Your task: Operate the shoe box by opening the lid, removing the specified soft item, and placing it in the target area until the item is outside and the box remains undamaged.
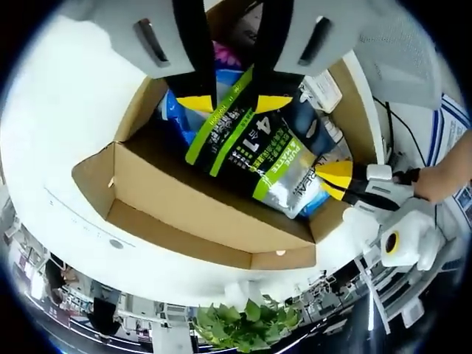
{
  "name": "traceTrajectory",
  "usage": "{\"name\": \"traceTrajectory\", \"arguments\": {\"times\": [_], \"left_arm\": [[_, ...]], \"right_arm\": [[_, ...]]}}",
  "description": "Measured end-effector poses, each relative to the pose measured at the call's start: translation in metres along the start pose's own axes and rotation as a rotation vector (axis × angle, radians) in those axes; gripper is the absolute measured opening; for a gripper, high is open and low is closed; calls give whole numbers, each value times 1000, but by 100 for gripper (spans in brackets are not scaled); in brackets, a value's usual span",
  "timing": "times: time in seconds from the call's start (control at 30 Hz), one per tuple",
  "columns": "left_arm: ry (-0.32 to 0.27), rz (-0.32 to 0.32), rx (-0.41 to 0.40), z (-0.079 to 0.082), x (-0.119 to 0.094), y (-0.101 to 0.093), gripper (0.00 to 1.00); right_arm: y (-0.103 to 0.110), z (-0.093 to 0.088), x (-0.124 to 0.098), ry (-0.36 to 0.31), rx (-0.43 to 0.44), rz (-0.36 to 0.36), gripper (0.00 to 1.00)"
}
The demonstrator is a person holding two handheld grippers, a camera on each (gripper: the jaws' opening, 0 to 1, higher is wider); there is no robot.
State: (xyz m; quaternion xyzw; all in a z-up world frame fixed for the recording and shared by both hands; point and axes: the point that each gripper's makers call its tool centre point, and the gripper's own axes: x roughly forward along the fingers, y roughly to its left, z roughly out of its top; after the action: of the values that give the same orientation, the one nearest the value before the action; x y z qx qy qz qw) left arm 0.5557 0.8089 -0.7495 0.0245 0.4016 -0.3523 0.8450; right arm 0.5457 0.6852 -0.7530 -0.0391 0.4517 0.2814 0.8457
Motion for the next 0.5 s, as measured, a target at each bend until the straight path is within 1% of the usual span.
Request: {"name": "traceTrajectory", "arguments": {"times": [0.13,0.2,0.27,0.37,0.5], "left_arm": [[5,3,9,0,0,-1,0],[7,5,8,0,0,-1,0],[5,7,7,0,0,-1,0],[-3,5,3,2,-2,-2,0],[-9,13,7,6,-6,-2,0]], "right_arm": [[-1,3,-3,-13,-4,-7,12],[0,5,-5,-25,38,-3,6],[0,5,-5,-28,36,-1,2],[2,5,-5,-27,33,1,0],[4,7,-6,-33,35,3,0]]}}
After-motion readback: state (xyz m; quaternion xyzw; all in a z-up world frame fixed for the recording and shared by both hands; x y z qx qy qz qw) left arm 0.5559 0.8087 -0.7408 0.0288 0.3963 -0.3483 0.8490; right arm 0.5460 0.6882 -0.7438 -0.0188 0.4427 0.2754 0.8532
